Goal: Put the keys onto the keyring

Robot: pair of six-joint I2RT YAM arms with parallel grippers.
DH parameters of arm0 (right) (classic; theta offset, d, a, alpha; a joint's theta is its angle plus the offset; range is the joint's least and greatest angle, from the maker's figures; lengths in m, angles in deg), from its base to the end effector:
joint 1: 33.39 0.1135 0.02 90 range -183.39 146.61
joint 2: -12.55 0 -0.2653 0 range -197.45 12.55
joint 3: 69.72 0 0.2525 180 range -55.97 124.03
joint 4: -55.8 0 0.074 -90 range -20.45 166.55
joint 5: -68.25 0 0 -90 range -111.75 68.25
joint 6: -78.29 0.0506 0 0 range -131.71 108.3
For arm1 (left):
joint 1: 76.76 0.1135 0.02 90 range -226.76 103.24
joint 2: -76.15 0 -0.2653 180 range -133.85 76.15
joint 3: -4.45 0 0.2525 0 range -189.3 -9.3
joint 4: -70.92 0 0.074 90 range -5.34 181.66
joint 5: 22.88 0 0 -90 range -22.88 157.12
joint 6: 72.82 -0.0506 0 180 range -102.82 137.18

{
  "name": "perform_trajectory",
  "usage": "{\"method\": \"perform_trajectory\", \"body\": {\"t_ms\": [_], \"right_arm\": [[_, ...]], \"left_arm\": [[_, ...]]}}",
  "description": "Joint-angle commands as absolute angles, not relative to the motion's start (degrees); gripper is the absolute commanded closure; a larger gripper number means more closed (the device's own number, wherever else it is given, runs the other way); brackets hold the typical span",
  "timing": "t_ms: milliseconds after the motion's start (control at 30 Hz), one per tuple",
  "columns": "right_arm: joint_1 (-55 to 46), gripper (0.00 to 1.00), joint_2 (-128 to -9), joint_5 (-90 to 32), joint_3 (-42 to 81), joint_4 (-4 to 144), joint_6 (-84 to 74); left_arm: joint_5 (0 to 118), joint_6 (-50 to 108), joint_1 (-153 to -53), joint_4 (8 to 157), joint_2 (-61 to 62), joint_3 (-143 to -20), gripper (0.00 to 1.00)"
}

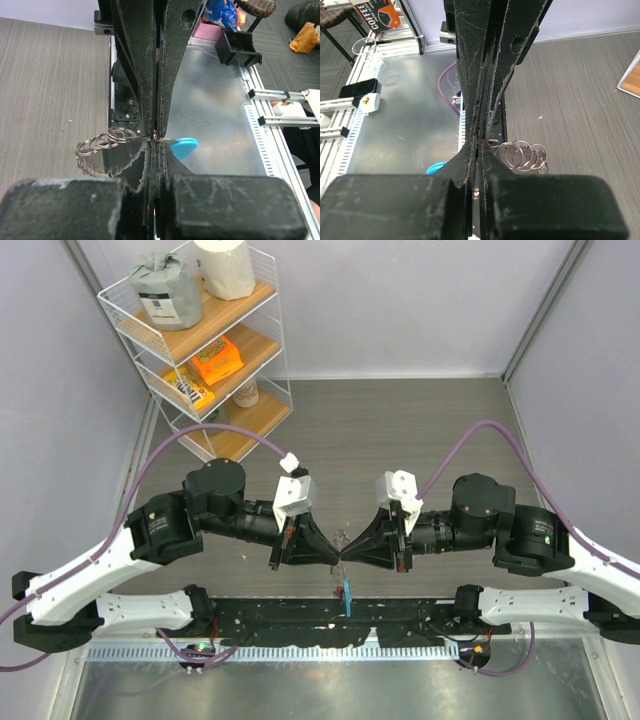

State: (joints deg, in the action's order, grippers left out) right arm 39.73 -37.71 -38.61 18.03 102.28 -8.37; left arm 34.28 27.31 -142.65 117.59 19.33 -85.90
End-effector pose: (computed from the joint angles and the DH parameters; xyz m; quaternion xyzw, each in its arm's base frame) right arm 0.0358 0.1685 0.4521 -0.5083 0.5625 0.4852 0.4357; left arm 0.0561 -0.1926 0.4485 0.5067 0.5820 -0.5416 0.3334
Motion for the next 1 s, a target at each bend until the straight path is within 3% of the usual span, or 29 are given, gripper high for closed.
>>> {"method": "perform_trajectory", "body": {"t_ms": [0, 167, 300, 400, 733, 967], "right_arm": [[39.9, 0.94, -36.8, -39.9, 18.2, 99.5, -8.5], [39.9, 0.94, -32.0, -37.7, 13.5, 92.5, -9.0], [39.9, 0.94, -27.7, -37.0, 8.6, 84.3, -9.8], [40.0, 0.94, -26.6, -36.4, 7.3, 81.3, -10.5], [40.0, 0.94, -27.1, -37.7, 7.5, 79.0, -11.0], [40.0, 0.94, -27.0, -38.5, 7.7, 79.3, -10.7]], "left_arm": [[33.8, 27.3, -142.6, 115.3, 19.8, -88.4, 1.00], [33.9, 28.9, -142.5, 110.9, 21.7, -85.8, 0.99], [34.3, 30.8, -142.6, 104.4, 24.3, -82.1, 0.86], [35.0, 31.8, -142.6, 102.5, 24.6, -81.3, 0.83], [34.7, 33.2, -142.6, 100.1, 22.8, -82.1, 0.82], [34.6, 33.3, -142.6, 99.7, 21.9, -83.1, 0.72]]}}
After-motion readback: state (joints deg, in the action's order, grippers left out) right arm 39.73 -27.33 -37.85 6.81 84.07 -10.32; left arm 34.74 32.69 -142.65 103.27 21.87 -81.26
